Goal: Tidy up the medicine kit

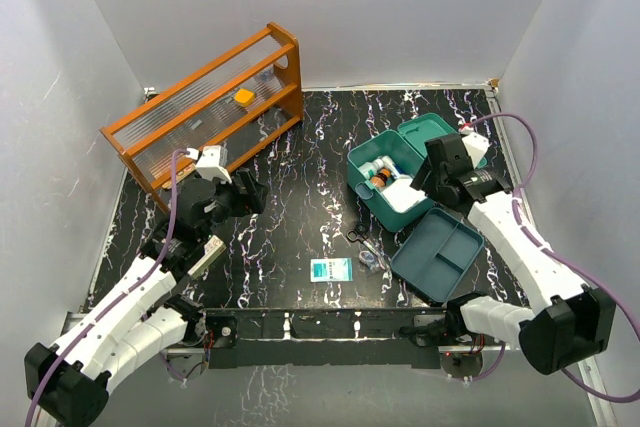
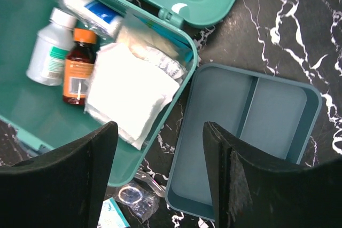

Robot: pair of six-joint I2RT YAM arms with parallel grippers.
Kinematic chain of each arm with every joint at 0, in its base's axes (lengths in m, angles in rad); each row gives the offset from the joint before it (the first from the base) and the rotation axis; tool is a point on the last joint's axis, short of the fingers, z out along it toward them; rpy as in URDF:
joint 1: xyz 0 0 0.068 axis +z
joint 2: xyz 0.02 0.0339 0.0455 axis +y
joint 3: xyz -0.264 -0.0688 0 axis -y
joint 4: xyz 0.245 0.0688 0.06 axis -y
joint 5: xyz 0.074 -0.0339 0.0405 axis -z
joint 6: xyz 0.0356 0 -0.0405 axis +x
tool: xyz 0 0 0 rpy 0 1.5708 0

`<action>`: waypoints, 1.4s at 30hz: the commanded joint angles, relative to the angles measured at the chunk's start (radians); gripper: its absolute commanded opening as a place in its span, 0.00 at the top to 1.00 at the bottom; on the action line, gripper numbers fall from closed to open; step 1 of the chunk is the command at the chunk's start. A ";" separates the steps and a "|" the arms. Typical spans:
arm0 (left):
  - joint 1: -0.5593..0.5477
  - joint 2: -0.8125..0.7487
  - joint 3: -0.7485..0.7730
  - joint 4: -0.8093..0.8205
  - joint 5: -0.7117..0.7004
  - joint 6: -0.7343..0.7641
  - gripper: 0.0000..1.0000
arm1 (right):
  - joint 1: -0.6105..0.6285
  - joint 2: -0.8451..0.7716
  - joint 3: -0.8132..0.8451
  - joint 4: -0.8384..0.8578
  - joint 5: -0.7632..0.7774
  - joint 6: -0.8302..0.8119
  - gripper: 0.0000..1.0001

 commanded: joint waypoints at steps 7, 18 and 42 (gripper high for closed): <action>0.007 -0.019 -0.010 0.020 -0.012 0.011 0.23 | -0.030 0.135 -0.024 0.131 -0.034 -0.006 0.58; 0.006 -0.007 -0.010 0.022 -0.007 0.014 0.23 | -0.032 0.250 0.008 0.241 -0.128 -0.201 0.74; 0.006 0.141 0.016 0.087 0.263 -0.011 0.23 | -0.031 0.104 0.035 0.210 -0.126 -0.236 0.37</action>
